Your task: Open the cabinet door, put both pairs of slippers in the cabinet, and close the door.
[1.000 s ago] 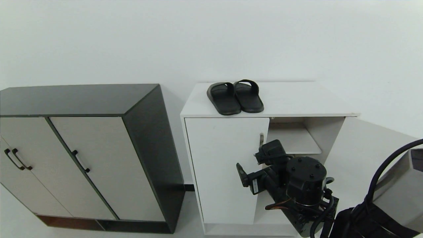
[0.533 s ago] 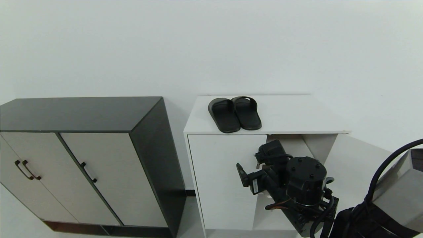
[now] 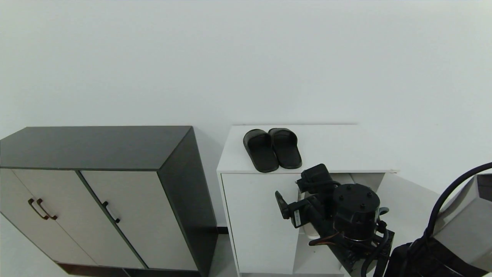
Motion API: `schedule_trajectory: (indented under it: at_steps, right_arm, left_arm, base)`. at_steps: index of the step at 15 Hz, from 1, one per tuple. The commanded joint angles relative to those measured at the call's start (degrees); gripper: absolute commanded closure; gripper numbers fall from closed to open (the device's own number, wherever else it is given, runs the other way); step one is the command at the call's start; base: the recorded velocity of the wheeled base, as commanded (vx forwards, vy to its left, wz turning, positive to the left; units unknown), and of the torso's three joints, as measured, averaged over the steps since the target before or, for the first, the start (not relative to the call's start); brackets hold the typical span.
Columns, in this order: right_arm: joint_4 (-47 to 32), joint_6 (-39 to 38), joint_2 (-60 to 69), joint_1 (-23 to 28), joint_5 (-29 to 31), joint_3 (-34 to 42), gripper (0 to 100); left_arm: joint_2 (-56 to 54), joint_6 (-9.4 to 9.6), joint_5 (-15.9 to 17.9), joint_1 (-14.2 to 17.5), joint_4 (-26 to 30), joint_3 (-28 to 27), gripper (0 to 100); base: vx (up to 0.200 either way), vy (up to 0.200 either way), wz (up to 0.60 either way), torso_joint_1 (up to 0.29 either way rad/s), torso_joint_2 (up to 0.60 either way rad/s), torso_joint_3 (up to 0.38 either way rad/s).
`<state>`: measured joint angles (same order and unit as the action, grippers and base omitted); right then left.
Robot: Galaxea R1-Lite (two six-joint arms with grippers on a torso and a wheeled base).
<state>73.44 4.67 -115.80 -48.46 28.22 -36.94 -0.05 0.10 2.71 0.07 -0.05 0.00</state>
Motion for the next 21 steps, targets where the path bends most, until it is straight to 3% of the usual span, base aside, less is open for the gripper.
schedule_trajectory:
  at_steps: [1,5,7,12,16,21]
  right_arm:
    - [0.1,0.0,-0.2,0.0,0.0,0.0,0]
    - [-0.1,2.8,-0.3,1.8,-1.9,-1.6,0]
    - [-2.0,3.0,0.0,2.1,-1.9,-5.1,0]
    - [-16.9,-1.2,3.4,2.9,-1.8,-12.2,0]
    - [-32.3,-9.9,3.2,2.8,-1.7,-19.1,0]
    - [-33.4,-10.2,-2.2,3.6,-4.8,-25.1,0]
  left_arm:
    - [0.0,-0.01,0.0,0.0,0.0,0.0,100]
    - [0.0,-0.01,0.0,0.0,0.0,0.0,100]
    - [0.0,0.08,0.0,0.0,0.0,0.0,100]
    - [0.0,0.08,0.1,0.0,0.0,0.0,100]
    - [0.0,0.17,0.0,0.0,0.0,0.0,100]
    - [0.0,0.08,0.0,0.0,0.0,0.0,100]
  base:
    - [0.000,0.000,0.00,0.188,-0.40,-0.207]
    - [0.000,0.000,0.00,0.048,-0.11,-0.063]
    - [0.200,0.000,0.00,0.000,-0.01,0.000]
    - [0.200,0.000,0.00,0.009,-0.01,0.000]
    - [0.150,0.000,0.00,-0.001,0.00,0.003]
    - [0.000,0.000,0.00,0.000,0.00,0.000]
